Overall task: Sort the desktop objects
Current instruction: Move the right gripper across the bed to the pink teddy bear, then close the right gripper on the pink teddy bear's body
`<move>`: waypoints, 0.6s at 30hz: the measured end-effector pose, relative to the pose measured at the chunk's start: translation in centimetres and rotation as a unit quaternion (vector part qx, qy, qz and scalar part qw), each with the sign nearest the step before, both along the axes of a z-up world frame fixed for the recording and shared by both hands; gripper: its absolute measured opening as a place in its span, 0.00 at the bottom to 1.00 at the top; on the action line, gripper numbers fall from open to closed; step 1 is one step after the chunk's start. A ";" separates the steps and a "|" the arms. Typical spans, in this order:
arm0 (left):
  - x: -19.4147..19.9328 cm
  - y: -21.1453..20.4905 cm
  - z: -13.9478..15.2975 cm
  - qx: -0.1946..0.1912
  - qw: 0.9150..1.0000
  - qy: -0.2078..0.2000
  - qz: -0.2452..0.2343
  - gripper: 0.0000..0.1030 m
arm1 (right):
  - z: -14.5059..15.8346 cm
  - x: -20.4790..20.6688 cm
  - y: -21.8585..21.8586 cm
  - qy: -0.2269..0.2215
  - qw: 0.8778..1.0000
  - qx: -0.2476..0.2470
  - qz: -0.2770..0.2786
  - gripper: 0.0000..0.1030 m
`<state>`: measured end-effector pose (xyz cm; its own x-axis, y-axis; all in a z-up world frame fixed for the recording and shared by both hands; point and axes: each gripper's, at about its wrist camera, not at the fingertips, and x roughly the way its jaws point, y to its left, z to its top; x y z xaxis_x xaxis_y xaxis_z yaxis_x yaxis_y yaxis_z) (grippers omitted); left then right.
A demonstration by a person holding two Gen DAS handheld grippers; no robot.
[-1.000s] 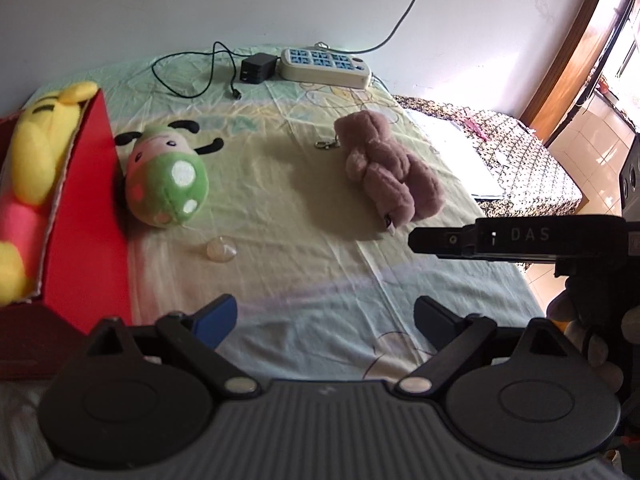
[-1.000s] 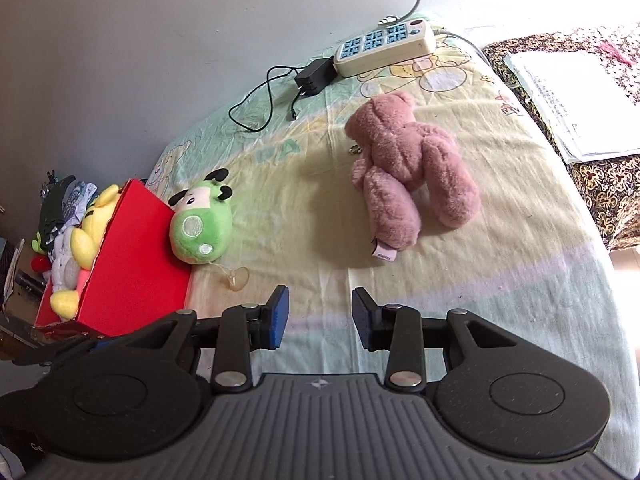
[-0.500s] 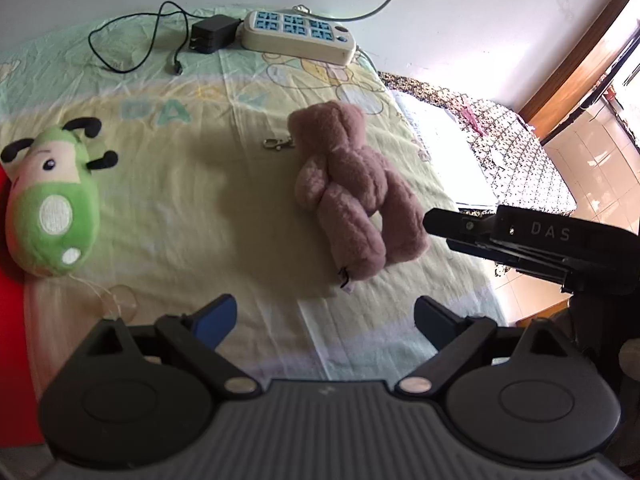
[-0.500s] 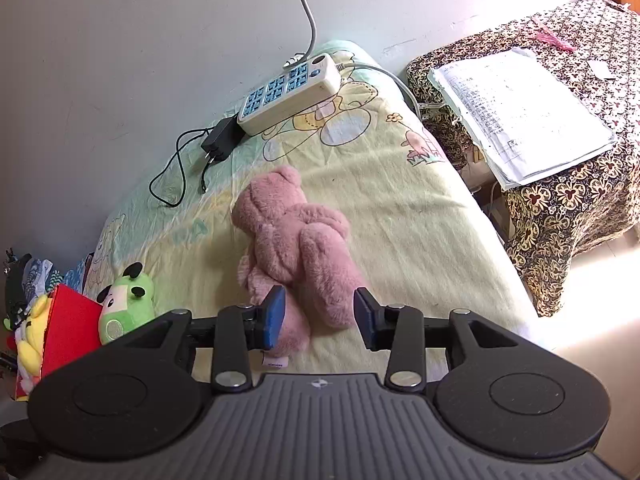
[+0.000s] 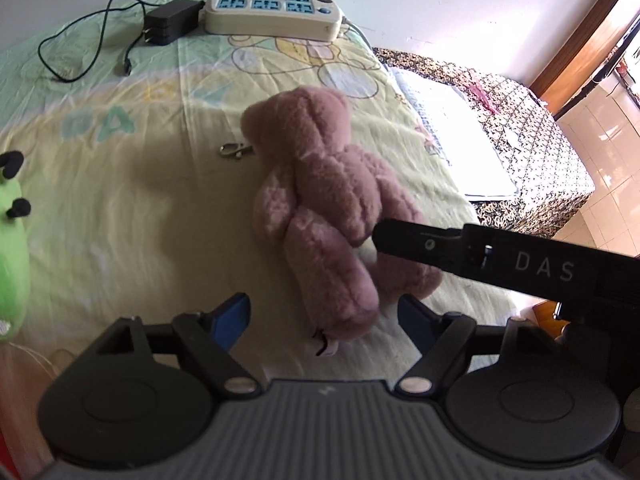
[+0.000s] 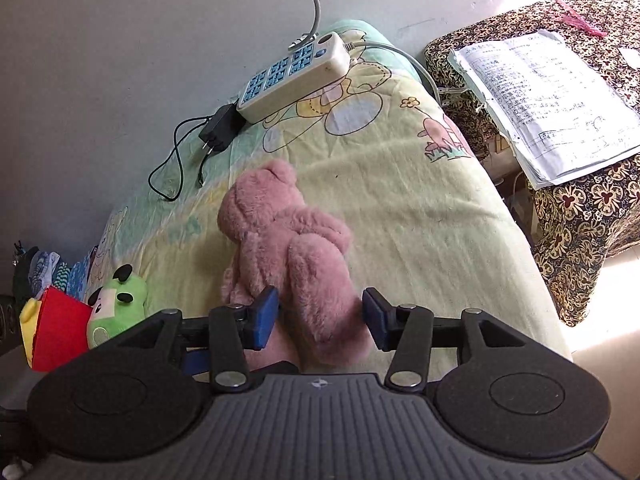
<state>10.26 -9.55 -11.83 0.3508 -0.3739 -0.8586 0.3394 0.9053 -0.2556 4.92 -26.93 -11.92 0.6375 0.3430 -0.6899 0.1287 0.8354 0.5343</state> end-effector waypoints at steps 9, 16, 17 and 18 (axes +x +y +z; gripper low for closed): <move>0.9 -1.5 -0.3 0.022 0.999 -0.017 -0.027 0.56 | -1.2 0.8 -0.7 -0.001 1.000 0.017 0.013 0.34; 0.9 -1.2 -0.1 0.009 0.999 -0.007 -0.040 0.32 | -0.6 0.3 -0.6 -0.004 0.999 0.030 0.016 0.31; 0.8 -1.2 0.0 0.007 0.999 -0.006 -0.041 0.32 | -0.3 0.2 -0.5 -0.008 0.999 0.028 0.018 0.31; 0.6 -1.1 0.1 0.006 0.999 -0.007 -0.042 0.32 | 0.0 0.0 -0.4 -0.013 0.999 0.025 0.019 0.31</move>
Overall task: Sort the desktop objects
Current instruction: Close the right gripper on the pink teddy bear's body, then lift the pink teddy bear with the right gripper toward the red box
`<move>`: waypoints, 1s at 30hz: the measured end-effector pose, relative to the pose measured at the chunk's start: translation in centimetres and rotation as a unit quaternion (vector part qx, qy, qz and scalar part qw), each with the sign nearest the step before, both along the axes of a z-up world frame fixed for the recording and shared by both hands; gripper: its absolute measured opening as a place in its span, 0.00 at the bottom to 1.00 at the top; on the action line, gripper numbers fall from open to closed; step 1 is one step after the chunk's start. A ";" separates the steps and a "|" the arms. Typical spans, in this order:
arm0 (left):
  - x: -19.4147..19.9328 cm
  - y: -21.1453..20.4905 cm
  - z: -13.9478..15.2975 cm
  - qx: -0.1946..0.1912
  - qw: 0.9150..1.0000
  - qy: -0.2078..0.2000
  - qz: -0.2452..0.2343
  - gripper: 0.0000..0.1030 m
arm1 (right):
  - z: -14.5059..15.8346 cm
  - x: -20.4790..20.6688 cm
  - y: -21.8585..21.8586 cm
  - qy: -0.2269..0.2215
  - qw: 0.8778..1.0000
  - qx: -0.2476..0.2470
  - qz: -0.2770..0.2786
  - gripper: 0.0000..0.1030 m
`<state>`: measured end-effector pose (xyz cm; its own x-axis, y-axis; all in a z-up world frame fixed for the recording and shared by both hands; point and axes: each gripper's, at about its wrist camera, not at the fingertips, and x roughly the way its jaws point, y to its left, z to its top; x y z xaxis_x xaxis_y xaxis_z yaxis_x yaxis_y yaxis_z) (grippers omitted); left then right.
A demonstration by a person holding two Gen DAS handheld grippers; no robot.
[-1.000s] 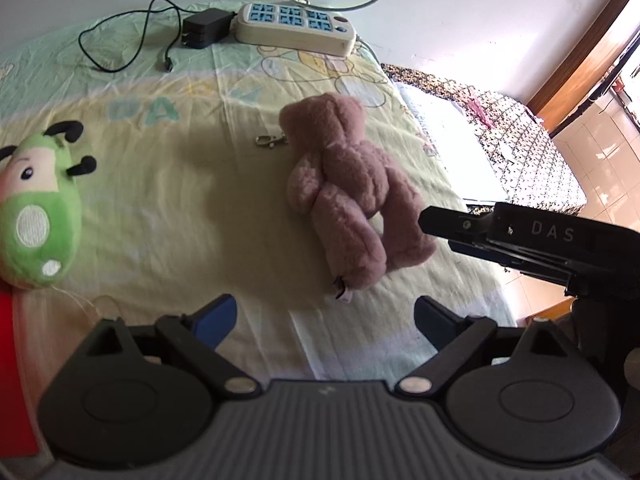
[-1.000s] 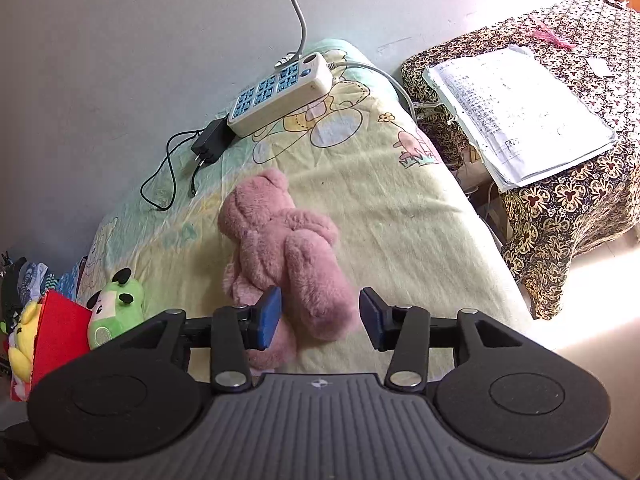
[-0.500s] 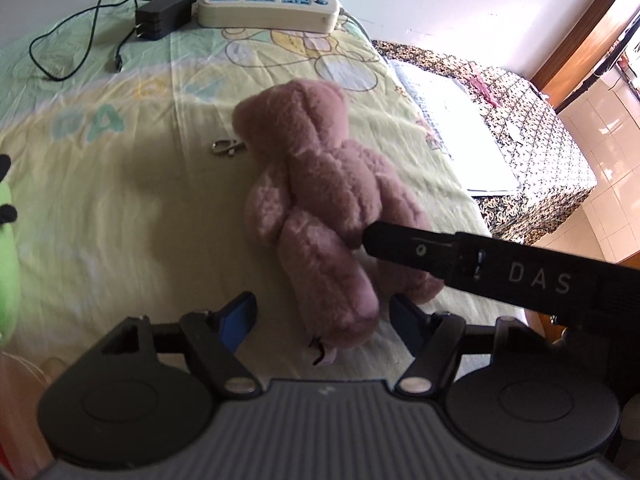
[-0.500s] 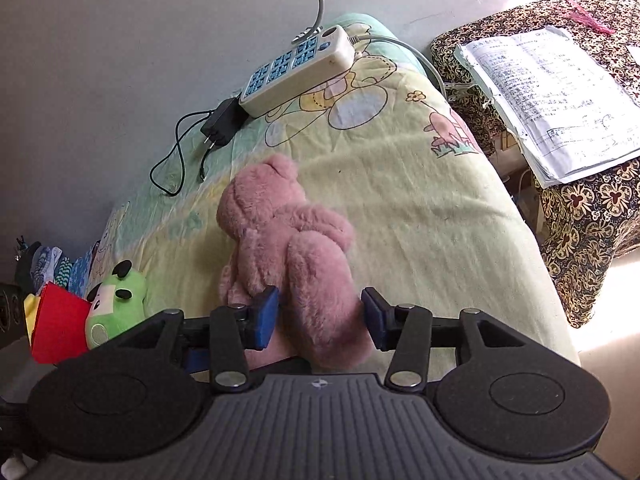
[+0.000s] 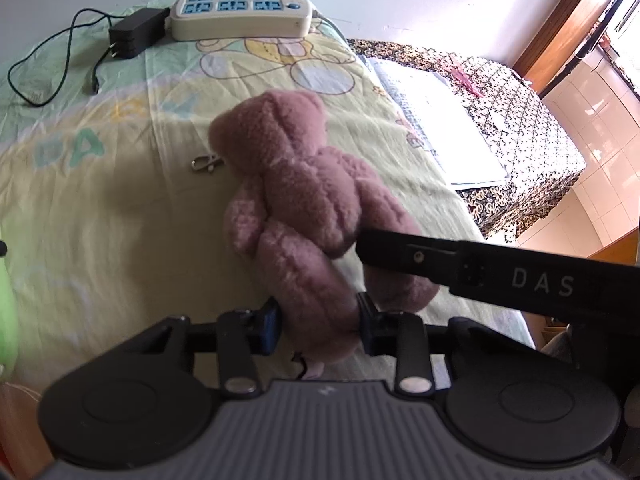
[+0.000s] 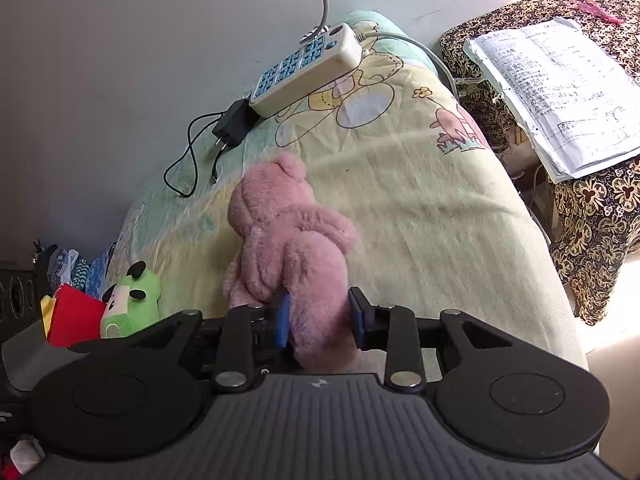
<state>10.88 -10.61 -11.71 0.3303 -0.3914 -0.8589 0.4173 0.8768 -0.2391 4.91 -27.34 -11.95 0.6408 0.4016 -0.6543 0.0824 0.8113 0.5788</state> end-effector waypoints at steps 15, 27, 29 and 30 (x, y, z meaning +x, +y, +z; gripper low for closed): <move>-6.3 3.1 1.5 -0.003 0.999 -0.013 -0.048 0.32 | 2.3 -4.6 3.1 -0.014 0.998 -0.030 0.044 0.29; -13.1 5.8 0.9 -0.018 0.994 0.024 -0.102 0.32 | 3.1 -10.9 6.2 0.000 0.991 -0.075 0.115 0.29; -13.1 6.6 0.7 -0.027 0.995 0.033 -0.087 0.32 | 3.1 -11.6 6.7 0.000 0.989 -0.085 0.121 0.29; -13.0 7.0 0.6 -0.033 0.996 0.038 -0.080 0.32 | 3.2 -11.7 6.9 -0.001 0.989 -0.087 0.123 0.29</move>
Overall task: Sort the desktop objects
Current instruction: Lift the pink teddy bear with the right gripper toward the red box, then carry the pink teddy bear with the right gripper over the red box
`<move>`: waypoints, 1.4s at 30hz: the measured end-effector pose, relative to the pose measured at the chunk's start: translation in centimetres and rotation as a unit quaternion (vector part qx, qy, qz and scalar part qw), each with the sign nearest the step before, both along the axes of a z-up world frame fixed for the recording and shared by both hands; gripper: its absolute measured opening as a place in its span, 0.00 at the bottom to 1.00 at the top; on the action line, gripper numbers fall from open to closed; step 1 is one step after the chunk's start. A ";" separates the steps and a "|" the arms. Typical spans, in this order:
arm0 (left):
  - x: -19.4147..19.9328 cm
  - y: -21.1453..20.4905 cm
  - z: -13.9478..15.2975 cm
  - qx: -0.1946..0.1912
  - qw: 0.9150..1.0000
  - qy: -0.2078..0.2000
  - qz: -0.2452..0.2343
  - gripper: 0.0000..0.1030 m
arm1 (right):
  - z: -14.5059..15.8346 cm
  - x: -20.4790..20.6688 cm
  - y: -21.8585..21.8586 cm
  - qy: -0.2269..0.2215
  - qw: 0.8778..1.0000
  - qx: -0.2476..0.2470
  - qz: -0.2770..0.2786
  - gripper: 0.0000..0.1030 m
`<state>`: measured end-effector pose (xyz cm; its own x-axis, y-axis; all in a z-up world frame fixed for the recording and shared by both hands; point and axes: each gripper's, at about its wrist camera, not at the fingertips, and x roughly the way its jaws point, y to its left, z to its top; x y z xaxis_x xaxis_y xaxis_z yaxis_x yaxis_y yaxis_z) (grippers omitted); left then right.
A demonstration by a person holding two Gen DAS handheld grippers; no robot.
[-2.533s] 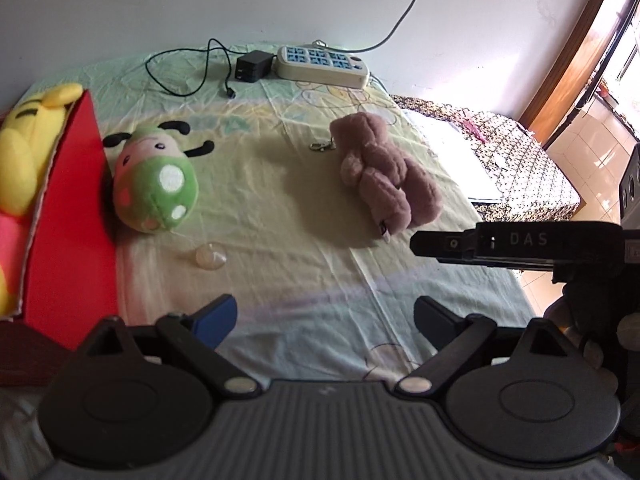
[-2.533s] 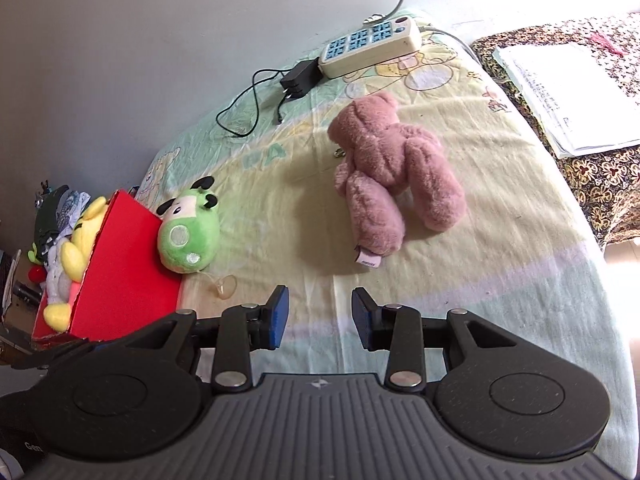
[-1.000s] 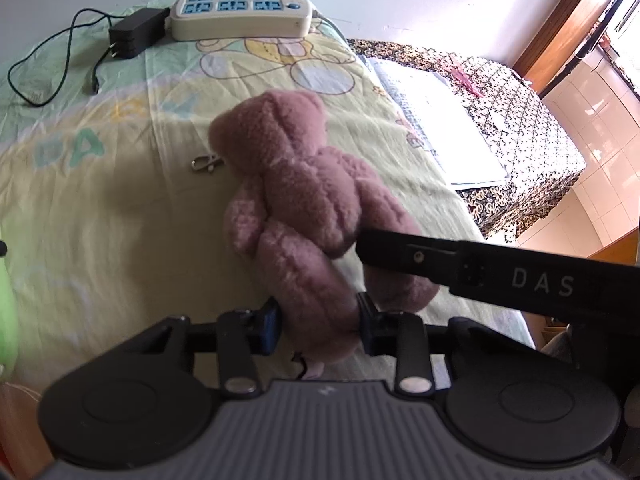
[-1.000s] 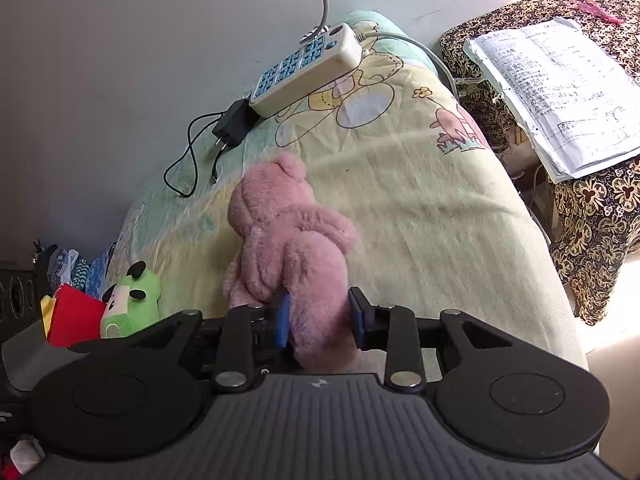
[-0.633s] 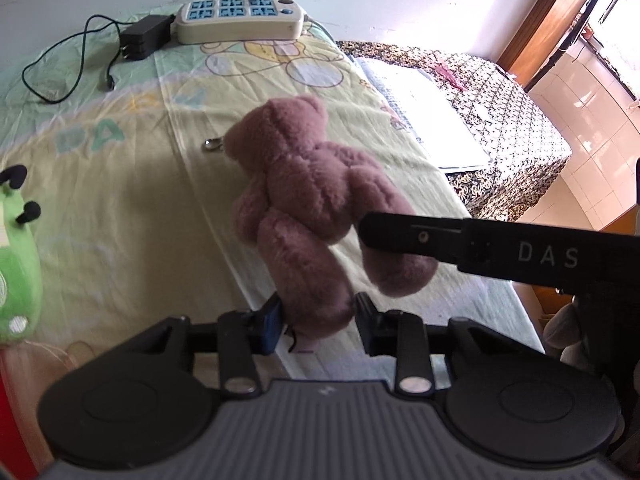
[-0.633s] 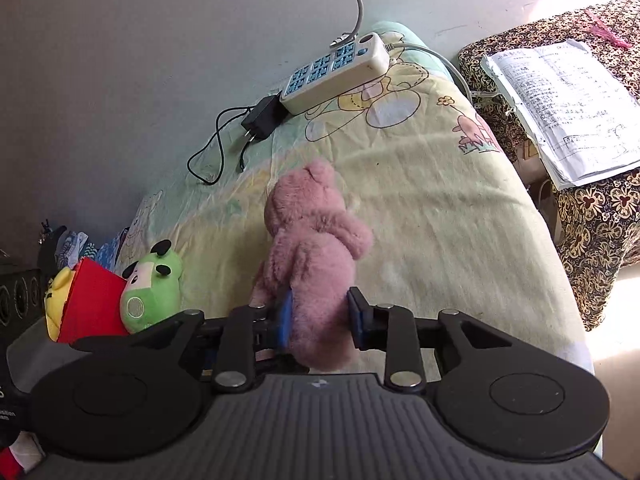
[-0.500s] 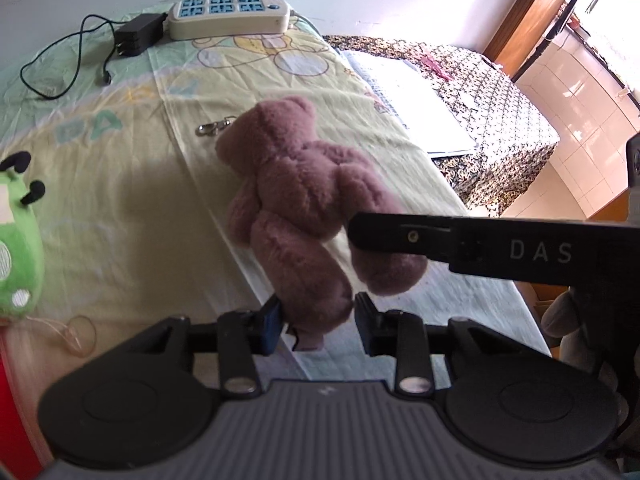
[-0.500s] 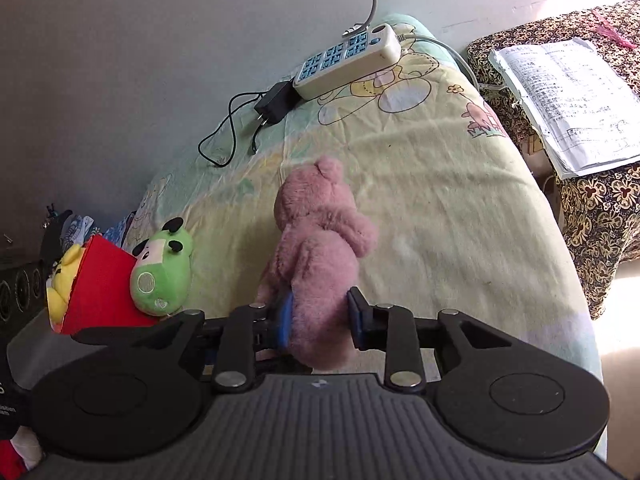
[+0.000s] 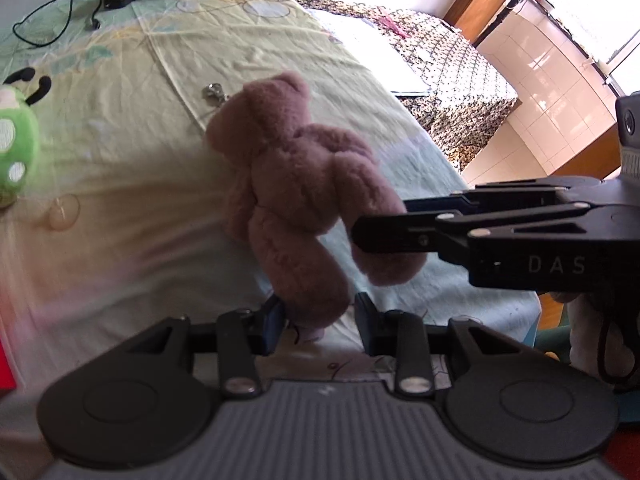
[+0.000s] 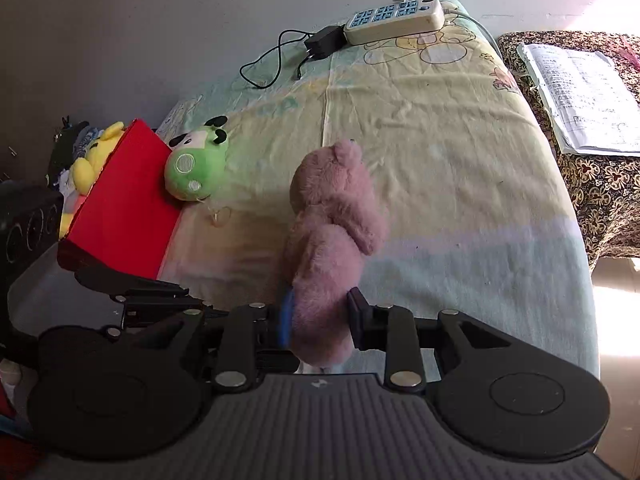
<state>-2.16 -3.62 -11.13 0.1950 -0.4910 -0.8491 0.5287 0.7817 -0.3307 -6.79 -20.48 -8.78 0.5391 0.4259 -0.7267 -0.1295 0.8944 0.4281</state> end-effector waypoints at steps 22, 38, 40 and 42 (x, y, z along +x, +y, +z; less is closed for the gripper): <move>0.0 4.8 2.8 -0.014 0.997 -0.052 0.063 0.46 | 1.5 3.9 4.7 -0.014 0.999 0.035 0.033 0.42; 1.2 8.3 1.7 0.009 0.993 -0.042 0.107 0.49 | 1.7 5.2 8.1 -0.021 0.996 0.055 0.073 0.44; 1.2 8.9 1.8 0.010 0.993 -0.042 0.113 0.49 | 1.9 5.3 7.6 -0.028 0.995 0.072 0.068 0.44; 1.4 9.3 1.8 0.010 0.992 -0.041 0.119 0.49 | 1.9 5.5 7.2 -0.029 0.996 0.070 0.057 0.44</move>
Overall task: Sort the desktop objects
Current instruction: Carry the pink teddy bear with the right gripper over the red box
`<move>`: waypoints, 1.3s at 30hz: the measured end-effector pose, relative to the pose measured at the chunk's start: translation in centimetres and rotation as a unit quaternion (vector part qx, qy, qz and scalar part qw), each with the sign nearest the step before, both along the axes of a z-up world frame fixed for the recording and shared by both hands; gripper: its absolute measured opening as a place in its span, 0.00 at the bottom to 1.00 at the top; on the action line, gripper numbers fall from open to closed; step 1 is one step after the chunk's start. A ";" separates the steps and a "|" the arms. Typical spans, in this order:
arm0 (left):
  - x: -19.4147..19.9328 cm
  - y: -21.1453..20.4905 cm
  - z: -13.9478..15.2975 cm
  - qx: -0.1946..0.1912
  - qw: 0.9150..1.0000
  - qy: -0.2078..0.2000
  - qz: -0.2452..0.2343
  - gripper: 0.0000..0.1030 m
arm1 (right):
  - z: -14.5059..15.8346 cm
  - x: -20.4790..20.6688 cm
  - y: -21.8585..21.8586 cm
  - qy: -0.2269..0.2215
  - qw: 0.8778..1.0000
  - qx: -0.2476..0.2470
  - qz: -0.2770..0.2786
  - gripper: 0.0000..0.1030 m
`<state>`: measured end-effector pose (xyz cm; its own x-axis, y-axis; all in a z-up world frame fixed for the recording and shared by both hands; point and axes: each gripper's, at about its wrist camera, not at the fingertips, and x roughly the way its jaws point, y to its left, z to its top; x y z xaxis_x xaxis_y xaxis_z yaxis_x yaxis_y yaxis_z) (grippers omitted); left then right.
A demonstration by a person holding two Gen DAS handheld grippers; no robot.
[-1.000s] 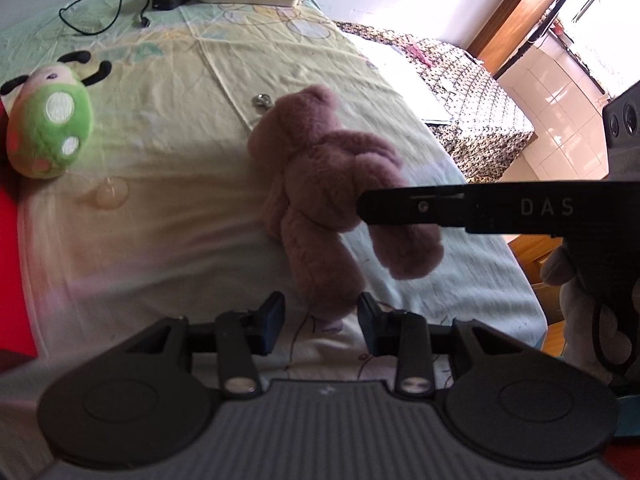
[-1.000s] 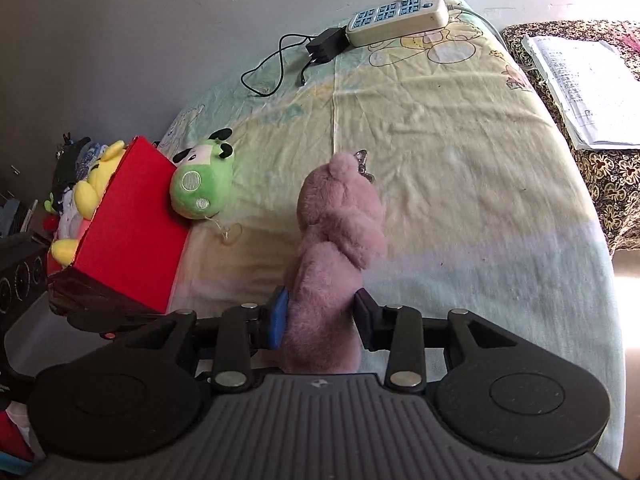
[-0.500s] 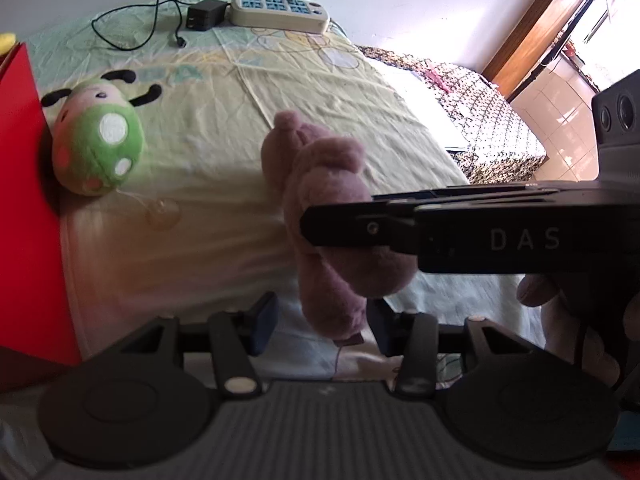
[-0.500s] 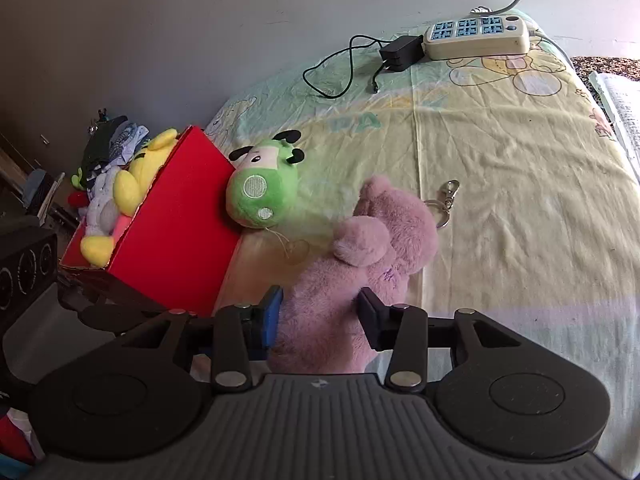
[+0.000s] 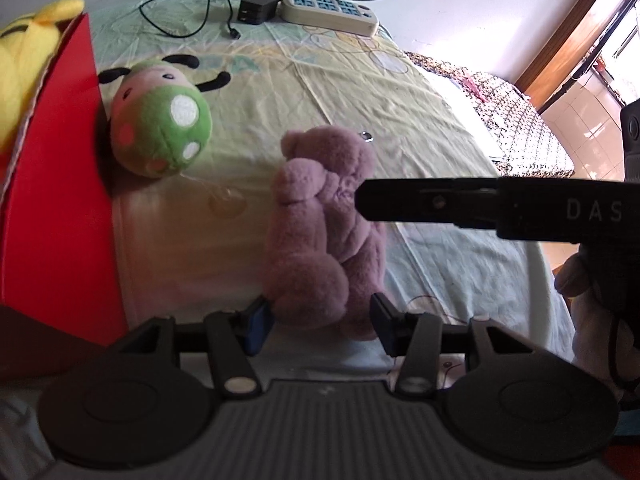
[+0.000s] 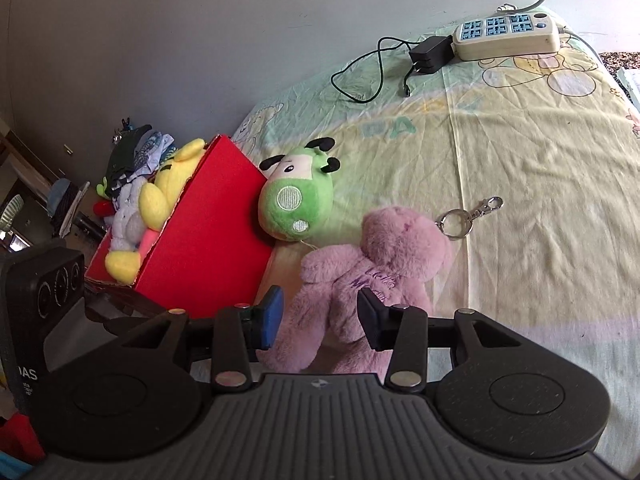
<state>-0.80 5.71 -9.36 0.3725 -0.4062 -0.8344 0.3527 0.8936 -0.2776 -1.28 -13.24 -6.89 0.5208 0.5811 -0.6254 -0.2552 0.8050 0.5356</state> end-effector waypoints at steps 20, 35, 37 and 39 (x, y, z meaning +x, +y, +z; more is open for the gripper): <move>4.7 -0.8 0.0 0.016 0.999 -0.022 0.022 0.60 | -2.4 3.4 -1.8 0.051 0.997 0.016 -0.052 0.44; 5.8 -1.7 -2.5 -0.017 1.000 0.023 0.007 0.68 | -5.6 4.8 -0.9 0.114 0.991 0.049 -0.056 0.53; 5.8 -1.7 -2.7 -0.021 0.999 0.027 0.011 0.68 | -5.9 4.9 -1.2 0.125 0.988 0.064 -0.060 0.52; 5.5 -2.0 -2.6 -0.018 0.999 0.026 0.009 0.68 | -5.9 4.6 -1.4 0.127 0.988 0.067 -0.060 0.51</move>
